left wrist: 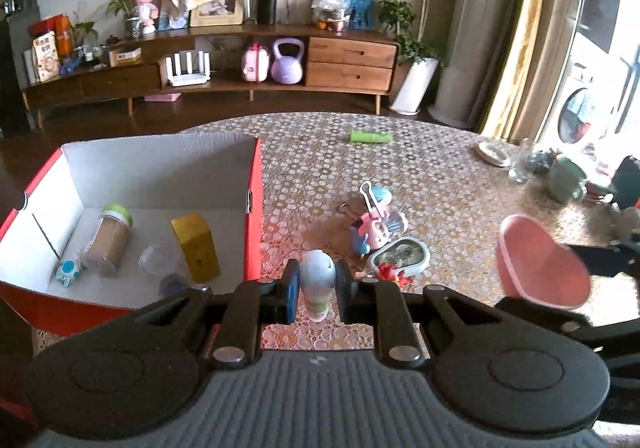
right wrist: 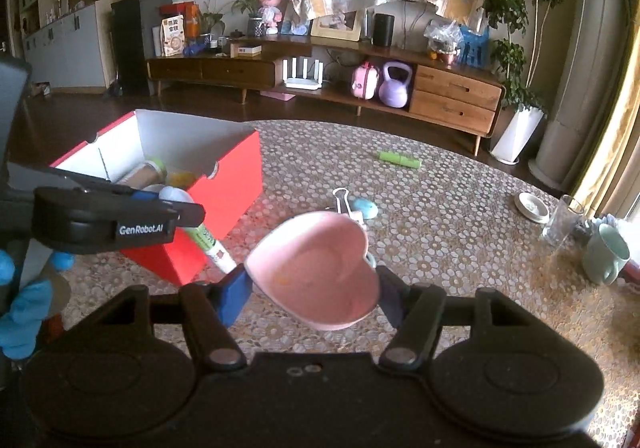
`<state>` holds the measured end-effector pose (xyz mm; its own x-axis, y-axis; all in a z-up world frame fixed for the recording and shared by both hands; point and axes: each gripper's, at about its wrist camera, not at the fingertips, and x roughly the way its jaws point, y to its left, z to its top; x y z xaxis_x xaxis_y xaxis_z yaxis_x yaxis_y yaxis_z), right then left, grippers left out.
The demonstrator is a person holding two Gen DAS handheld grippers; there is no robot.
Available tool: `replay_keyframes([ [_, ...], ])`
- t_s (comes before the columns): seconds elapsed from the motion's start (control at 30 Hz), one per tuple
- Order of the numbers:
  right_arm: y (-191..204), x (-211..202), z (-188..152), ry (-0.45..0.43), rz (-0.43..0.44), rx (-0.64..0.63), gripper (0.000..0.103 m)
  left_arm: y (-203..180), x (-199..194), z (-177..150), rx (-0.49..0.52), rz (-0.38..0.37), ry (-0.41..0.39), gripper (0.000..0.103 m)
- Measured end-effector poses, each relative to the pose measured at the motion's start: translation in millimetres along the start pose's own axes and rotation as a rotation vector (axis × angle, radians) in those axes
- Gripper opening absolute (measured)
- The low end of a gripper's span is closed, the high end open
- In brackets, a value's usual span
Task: Organize rigid objects
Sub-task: 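Carry the white marker and pink heart dish over the red box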
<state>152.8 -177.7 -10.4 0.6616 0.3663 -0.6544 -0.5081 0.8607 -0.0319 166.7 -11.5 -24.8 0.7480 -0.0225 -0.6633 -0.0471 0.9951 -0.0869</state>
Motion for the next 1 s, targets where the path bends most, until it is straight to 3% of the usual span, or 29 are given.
replay_keyframes([
  [0.13, 11, -2, 10, -0.002, 0.010, -0.011, 0.066, 12, -13, 14, -0.021, -0.034, 0.009, 0.018],
  [0.53, 47, 10, 41, -0.028, 0.022, -0.078, 0.066, 68, -46, 61, -0.070, -0.037, -0.075, 0.018],
  [0.8, 81, 32, 65, -0.035, 0.056, -0.139, 0.066, 113, -50, 82, -0.093, 0.041, -0.138, 0.018],
  [1.0, 110, 64, 81, -0.017, 0.064, -0.199, 0.066, 151, -27, 83, -0.121, 0.098, -0.079, 0.018],
])
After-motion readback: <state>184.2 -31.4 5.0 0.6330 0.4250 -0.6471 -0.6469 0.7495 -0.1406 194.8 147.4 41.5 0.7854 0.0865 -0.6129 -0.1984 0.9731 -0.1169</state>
